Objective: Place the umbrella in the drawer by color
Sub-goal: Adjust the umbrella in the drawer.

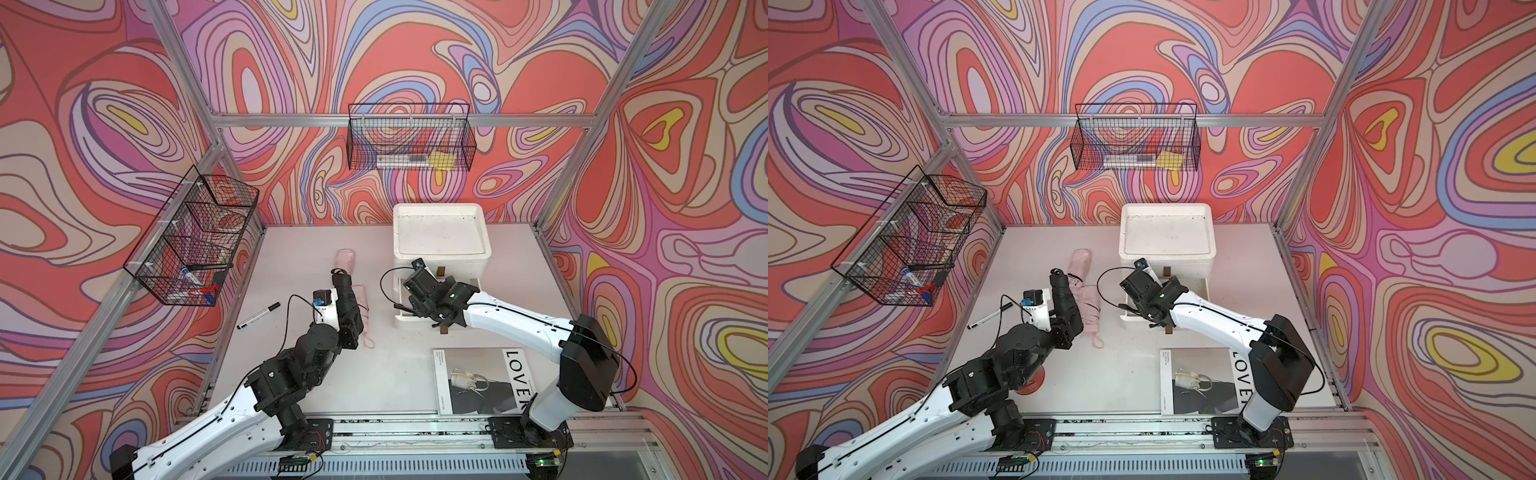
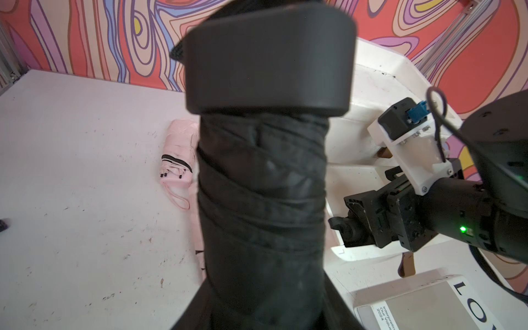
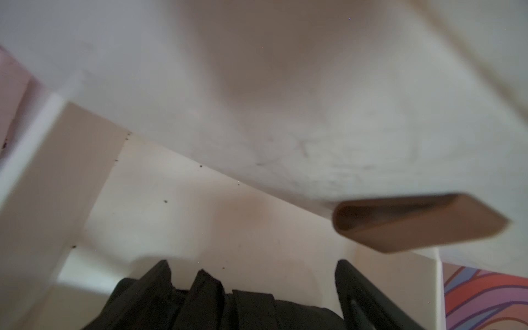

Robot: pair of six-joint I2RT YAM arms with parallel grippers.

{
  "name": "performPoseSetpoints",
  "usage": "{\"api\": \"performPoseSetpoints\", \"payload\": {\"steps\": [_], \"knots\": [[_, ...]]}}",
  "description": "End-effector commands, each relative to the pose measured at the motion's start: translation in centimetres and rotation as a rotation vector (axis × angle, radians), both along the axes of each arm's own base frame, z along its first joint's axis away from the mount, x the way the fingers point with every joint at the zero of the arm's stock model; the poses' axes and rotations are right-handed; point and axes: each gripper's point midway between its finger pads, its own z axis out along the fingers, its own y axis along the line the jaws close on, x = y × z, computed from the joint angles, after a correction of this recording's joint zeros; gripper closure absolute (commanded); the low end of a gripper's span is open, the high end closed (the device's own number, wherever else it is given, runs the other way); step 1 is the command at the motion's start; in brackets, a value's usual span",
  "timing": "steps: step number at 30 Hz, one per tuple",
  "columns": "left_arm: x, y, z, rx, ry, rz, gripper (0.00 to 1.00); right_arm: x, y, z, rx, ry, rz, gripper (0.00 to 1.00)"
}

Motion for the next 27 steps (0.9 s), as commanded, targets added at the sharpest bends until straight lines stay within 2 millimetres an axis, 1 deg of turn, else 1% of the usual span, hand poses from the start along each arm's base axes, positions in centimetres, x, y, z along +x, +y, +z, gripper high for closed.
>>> {"api": "performPoseSetpoints", "payload": {"steps": [1, 5, 10, 14, 16, 17, 18, 19, 21, 23, 27], "knots": [[0.8, -1.0, 3.2, -0.052, -0.111, -0.014, 0.9, -0.4, -2.6, 0.2, -0.074, 0.016, -0.057, 0.08], [1.2, -1.7, 4.2, -0.069, -0.141, -0.03, 0.9, -0.2, -2.9, 2.0, -0.054, -0.019, -0.068, 0.07], [1.5, -3.2, 6.0, -0.082, -0.181, -0.078, 0.9, -0.7, -1.5, 4.9, 0.093, -0.043, -0.018, 0.08], [1.7, -4.0, 7.1, -0.082, -0.195, -0.103, 0.9, -1.3, -1.1, 6.6, 0.161, -0.054, 0.008, 0.07], [1.7, -4.1, 7.4, -0.09, -0.202, -0.106, 0.9, -2.0, 0.4, 6.6, 0.236, -0.014, 0.071, 0.07], [1.7, -4.0, 7.5, -0.093, -0.205, -0.104, 0.9, -2.3, 1.3, 6.5, 0.27, 0.01, 0.107, 0.05], [1.7, -3.9, 7.4, -0.096, -0.205, -0.101, 0.9, -2.8, 2.3, 6.4, 0.305, 0.041, 0.15, 0.05], [1.7, -3.8, 7.5, -0.098, -0.205, -0.098, 0.9, -3.2, 3.2, 6.1, 0.33, 0.077, 0.196, 0.05], [1.6, -3.6, 7.4, -0.097, -0.205, -0.089, 0.9, -4.1, 4.5, 5.5, 0.358, 0.132, 0.262, 0.06], [1.6, -3.3, 7.3, -0.097, -0.203, -0.081, 0.9, -4.6, 5.2, 4.9, 0.366, 0.168, 0.304, 0.1], [1.4, -2.7, 7.1, -0.101, -0.201, -0.067, 0.9, -5.0, 5.7, 3.8, 0.358, 0.226, 0.32, 0.14]]}}
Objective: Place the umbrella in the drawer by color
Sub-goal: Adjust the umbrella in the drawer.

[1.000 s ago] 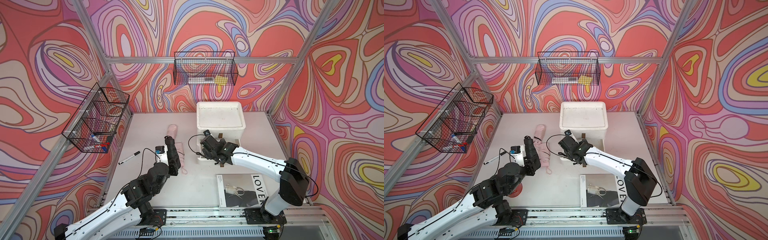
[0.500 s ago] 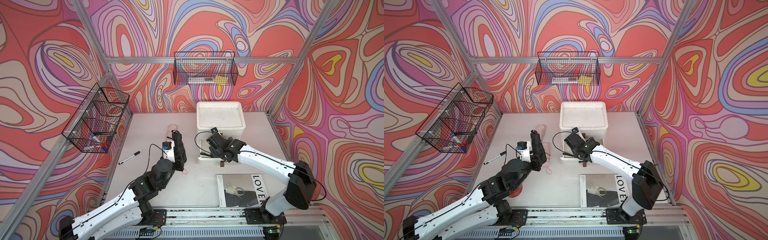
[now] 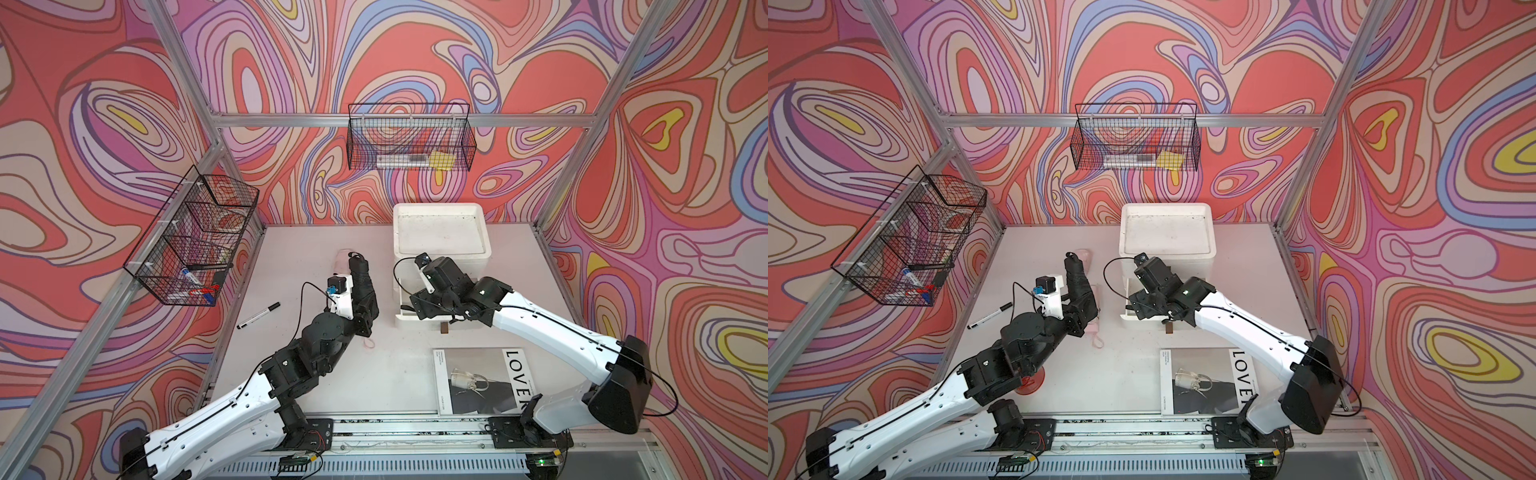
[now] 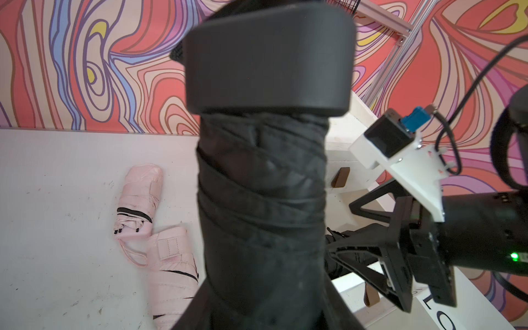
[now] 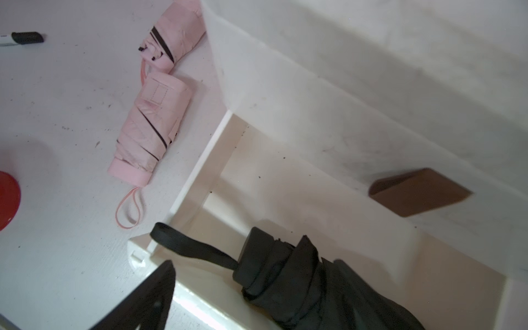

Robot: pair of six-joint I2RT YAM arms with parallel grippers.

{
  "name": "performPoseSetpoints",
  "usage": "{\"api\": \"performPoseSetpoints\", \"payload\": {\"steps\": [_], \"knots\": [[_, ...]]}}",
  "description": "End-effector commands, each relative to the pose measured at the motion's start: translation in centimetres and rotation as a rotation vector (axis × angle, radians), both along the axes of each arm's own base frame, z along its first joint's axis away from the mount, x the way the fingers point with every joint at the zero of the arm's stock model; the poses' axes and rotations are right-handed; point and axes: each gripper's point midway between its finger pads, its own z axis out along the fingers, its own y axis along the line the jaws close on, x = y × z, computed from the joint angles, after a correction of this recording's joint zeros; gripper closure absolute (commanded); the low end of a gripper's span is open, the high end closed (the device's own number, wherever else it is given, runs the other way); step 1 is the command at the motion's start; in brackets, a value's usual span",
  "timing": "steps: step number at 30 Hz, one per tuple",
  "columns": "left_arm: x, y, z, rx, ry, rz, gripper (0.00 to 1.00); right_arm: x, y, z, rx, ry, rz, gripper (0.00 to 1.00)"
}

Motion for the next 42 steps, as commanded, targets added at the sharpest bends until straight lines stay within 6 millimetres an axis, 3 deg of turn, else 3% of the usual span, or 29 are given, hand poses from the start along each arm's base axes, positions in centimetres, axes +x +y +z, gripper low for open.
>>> {"api": "performPoseSetpoints", "payload": {"steps": [1, 7, 10, 15, 20, 25, 30, 34, 38, 42], "knots": [[-0.2, 0.9, 2.9, -0.079, -0.072, 0.026, 0.9, -0.9, 1.5, -0.9, 0.021, 0.07, 0.075, 0.14], [-0.3, 1.4, 2.5, -0.092, -0.072, 0.042, 0.9, 0.0, 1.7, -3.2, -0.028, 0.093, 0.059, 0.14], [-0.3, 1.4, 2.4, -0.091, -0.069, 0.042, 0.9, 1.6, 0.5, -3.9, -0.106, 0.038, -0.019, 0.15], [-0.4, 1.5, 2.5, -0.093, -0.074, 0.043, 0.9, 4.1, -1.9, -2.8, -0.198, -0.087, -0.167, 0.15], [-0.3, 1.5, 2.4, -0.086, -0.08, 0.046, 0.91, 4.3, -2.3, -0.7, -0.163, -0.134, -0.201, 0.14], [-0.1, 0.8, 3.8, -0.099, -0.126, 0.022, 0.9, 2.7, -1.0, 1.7, -0.033, -0.11, -0.124, 0.14], [0.5, -0.9, 5.2, -0.107, -0.163, -0.019, 0.9, -0.4, 1.8, 5.3, 0.211, -0.073, 0.034, 0.14], [0.8, -2.5, 6.3, -0.139, -0.185, -0.062, 0.9, -2.1, 2.5, 7.1, 0.283, -0.07, 0.121, 0.16], [1.0, -3.2, 7.8, -0.217, -0.218, -0.08, 0.91, -6.6, 5.1, 8.7, 0.488, -0.136, 0.433, 0.22], [0.7, -4.5, 9.0, -0.322, -0.236, -0.142, 0.92, -8.5, 5.8, 10.1, 0.651, -0.223, 0.532, 0.23]]}}
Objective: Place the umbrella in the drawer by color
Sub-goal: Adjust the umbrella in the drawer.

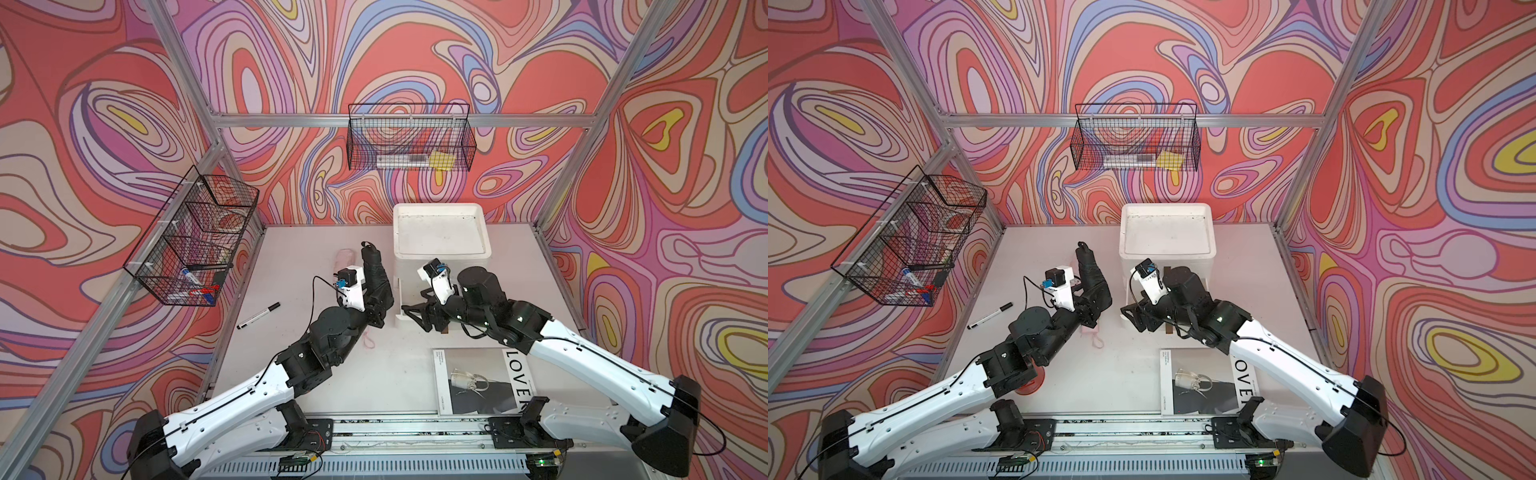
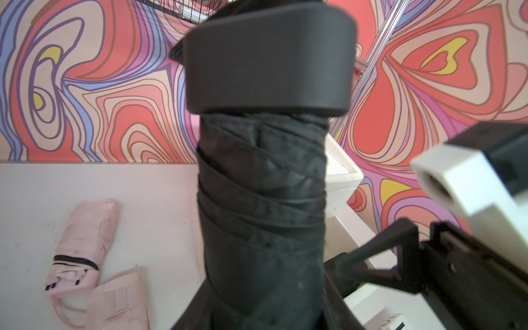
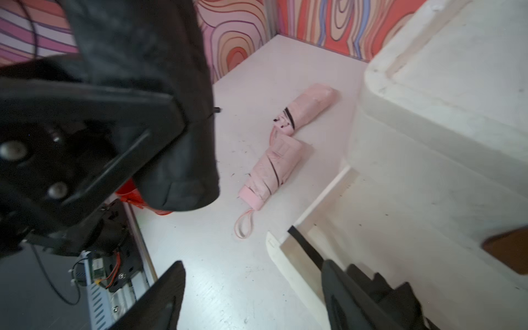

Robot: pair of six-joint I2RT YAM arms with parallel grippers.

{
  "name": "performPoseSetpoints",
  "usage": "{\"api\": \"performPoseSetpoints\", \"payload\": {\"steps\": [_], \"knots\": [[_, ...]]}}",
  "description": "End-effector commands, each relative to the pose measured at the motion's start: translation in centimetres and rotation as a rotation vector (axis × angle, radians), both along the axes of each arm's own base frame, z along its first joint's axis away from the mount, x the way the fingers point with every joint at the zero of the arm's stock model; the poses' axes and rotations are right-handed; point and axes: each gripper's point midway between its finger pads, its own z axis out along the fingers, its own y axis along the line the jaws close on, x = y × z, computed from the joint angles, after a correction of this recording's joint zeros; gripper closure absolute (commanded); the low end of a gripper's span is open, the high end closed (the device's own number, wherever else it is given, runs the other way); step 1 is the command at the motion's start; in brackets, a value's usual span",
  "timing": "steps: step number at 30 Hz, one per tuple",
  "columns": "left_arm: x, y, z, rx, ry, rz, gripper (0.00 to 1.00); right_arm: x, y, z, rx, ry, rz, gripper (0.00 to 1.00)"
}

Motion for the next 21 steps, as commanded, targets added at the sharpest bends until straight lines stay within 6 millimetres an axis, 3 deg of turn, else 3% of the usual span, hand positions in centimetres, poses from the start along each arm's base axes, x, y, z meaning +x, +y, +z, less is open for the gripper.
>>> {"api": "performPoseSetpoints", "payload": {"steps": [1, 9, 21], "knots": [[-0.9, -1.2, 6.3, -0.226, -0.123, -0.094, 0.91, -2.0, 2.3, 3.6, 0.215, -0.117, 0.174, 0.24], [-2.6, -5.0, 7.2, -0.299, -0.159, -0.324, 0.91, -2.2, 3.4, 4.3, 0.266, -0.149, 0.23, 0.25], [-3.4, -5.8, 7.1, -0.344, -0.152, -0.396, 0.92, -2.8, 2.1, 6.4, 0.298, -0.193, 0.202, 0.33]]}}
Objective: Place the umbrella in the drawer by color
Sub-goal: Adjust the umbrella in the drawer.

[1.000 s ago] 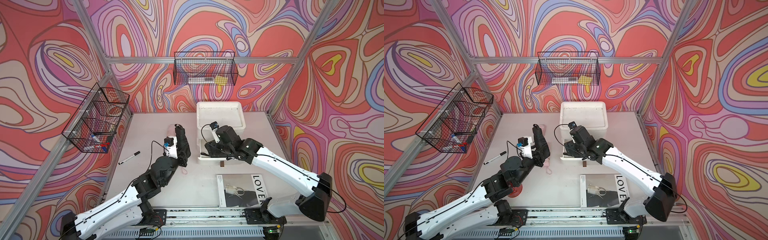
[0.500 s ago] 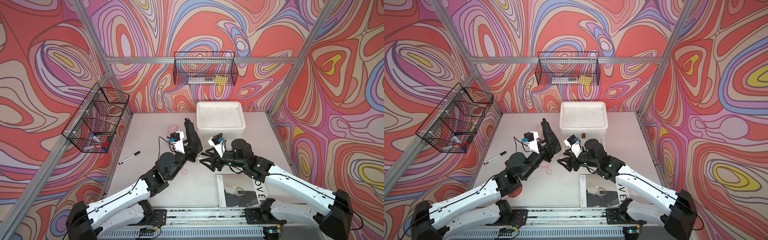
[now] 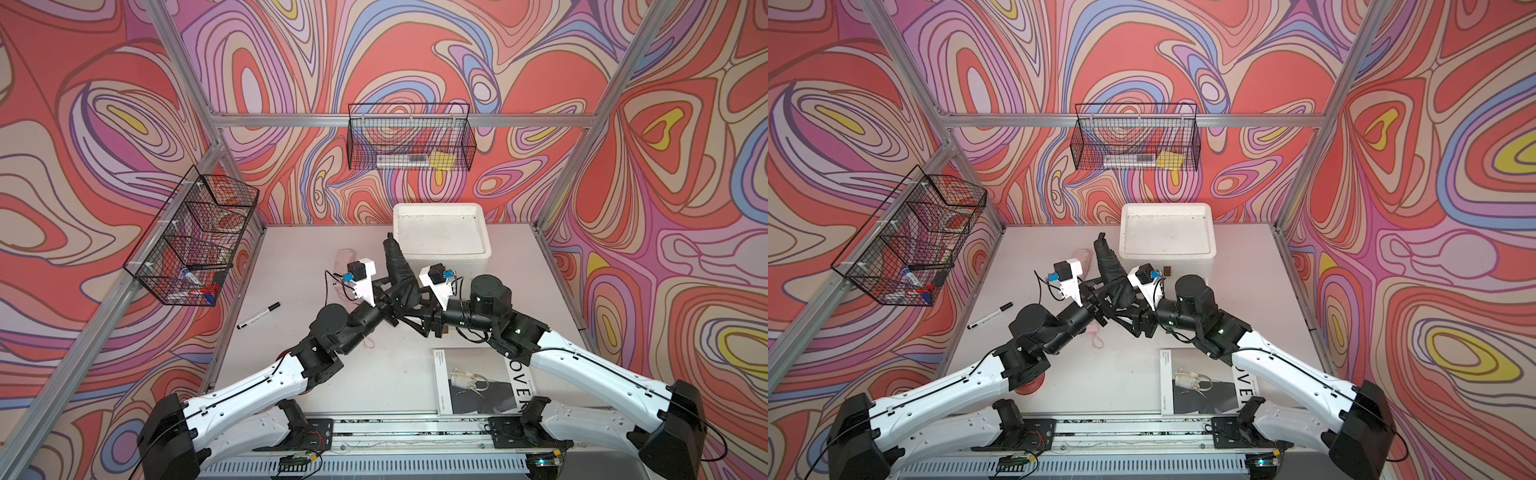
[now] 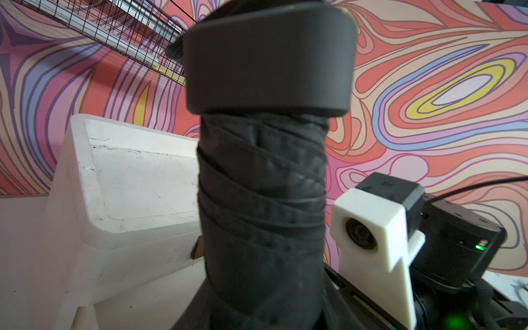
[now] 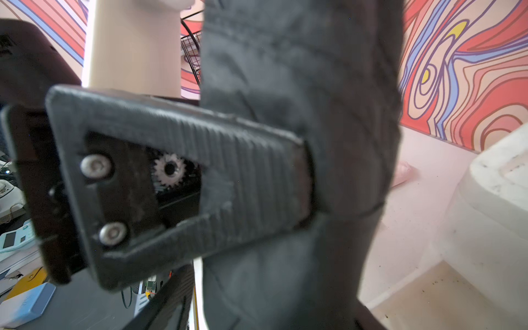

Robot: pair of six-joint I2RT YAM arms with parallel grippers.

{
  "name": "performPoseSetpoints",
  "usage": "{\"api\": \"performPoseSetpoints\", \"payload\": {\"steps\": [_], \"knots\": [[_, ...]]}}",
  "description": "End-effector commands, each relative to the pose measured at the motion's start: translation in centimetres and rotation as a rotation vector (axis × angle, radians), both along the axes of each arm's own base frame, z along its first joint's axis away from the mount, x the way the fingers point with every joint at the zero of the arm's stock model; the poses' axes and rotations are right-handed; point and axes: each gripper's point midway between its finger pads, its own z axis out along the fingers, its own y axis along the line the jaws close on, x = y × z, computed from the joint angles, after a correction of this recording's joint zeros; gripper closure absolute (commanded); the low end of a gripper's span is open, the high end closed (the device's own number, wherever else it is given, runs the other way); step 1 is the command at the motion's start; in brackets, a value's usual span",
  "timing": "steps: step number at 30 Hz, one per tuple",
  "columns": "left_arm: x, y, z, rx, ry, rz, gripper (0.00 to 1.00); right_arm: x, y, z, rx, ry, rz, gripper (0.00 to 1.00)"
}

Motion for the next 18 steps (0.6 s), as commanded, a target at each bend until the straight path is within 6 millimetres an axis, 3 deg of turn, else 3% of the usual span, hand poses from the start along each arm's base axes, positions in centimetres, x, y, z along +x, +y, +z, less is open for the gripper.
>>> {"api": "performPoseSetpoints", "payload": {"steps": [1, 7, 15, 18], "knots": [[-1.2, -0.3, 2.5, -0.089, -0.062, -0.066, 0.92, -0.5, -0.9, 2.3, 0.041, -0.059, -0.025, 0.33], [-1.4, -0.8, 2.1, -0.107, -0.059, -0.099, 0.92, 0.0, -2.6, 3.4, 0.023, -0.095, -0.117, 0.35], [-1.8, -2.0, 2.4, -0.129, -0.066, -0.165, 0.92, 1.6, -3.4, 2.9, -0.022, -0.083, -0.213, 0.31], [-1.7, -2.2, 2.4, -0.133, -0.06, -0.176, 0.92, 1.5, -3.4, 3.0, -0.017, -0.077, -0.212, 0.36]]}}
